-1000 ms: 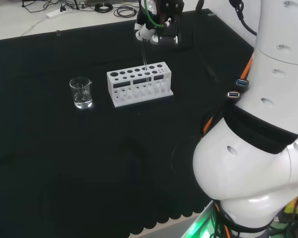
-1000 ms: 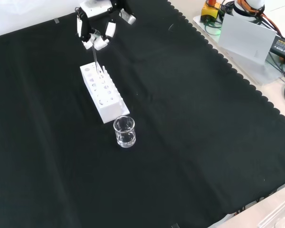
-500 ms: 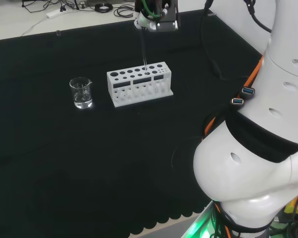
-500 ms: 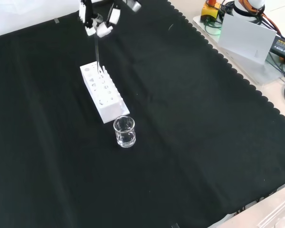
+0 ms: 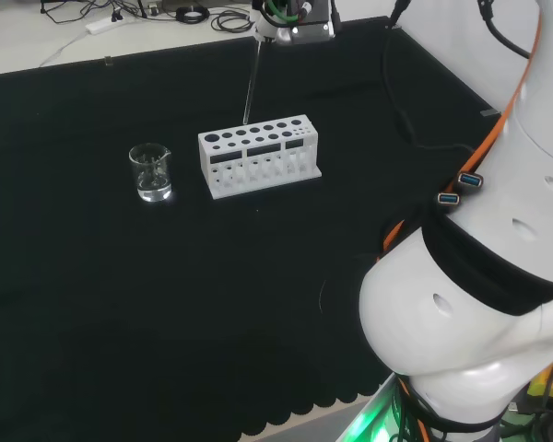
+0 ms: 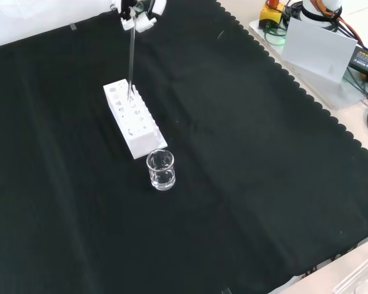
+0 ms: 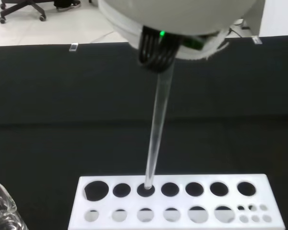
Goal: Take the glass rod from the white test tube rack.
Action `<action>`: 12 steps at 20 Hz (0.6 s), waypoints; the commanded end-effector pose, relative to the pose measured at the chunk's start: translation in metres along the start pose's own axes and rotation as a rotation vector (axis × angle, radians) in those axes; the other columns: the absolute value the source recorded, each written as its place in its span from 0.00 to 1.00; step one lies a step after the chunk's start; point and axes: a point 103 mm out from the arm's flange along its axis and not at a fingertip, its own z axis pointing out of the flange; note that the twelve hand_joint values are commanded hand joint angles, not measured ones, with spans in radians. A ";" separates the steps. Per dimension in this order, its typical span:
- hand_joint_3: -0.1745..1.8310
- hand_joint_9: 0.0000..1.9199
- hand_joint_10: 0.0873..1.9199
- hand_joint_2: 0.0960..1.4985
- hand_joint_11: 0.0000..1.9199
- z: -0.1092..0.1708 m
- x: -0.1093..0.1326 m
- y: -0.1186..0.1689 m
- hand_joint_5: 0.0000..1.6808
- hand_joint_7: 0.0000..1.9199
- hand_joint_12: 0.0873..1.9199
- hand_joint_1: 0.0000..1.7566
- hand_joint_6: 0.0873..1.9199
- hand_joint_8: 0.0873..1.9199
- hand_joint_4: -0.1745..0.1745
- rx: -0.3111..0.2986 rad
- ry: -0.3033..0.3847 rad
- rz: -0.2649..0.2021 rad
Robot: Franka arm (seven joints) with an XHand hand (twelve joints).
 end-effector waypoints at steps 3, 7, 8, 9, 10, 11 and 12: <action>0.48 0.85 0.37 0.35 0.87 -0.014 0.015 -0.033 0.81 0.67 0.25 0.76 0.11 0.49 0.00 -0.015 -0.011 -0.029; 0.49 0.85 0.37 0.34 0.87 -0.020 0.020 -0.042 0.82 0.67 0.25 0.76 0.11 0.49 0.00 -0.026 -0.008 -0.040; 0.49 0.85 0.37 0.34 0.87 -0.021 0.019 -0.043 0.82 0.67 0.25 0.76 0.11 0.49 0.00 -0.030 -0.002 -0.042; 0.49 0.86 0.37 0.34 0.87 -0.023 0.019 -0.045 0.82 0.67 0.25 0.76 0.11 0.49 0.00 -0.031 -0.003 -0.046; 0.49 0.86 0.37 0.34 0.87 -0.024 0.019 -0.047 0.82 0.67 0.25 0.76 0.11 0.49 0.00 -0.032 -0.001 -0.049; 0.49 0.86 0.37 0.34 0.87 -0.028 0.014 -0.049 0.82 0.67 0.25 0.76 0.11 0.49 0.00 -0.041 0.012 -0.055; 0.49 0.86 0.37 0.34 0.87 -0.029 0.014 -0.049 0.82 0.67 0.25 0.76 0.11 0.49 0.00 -0.028 -0.011 -0.036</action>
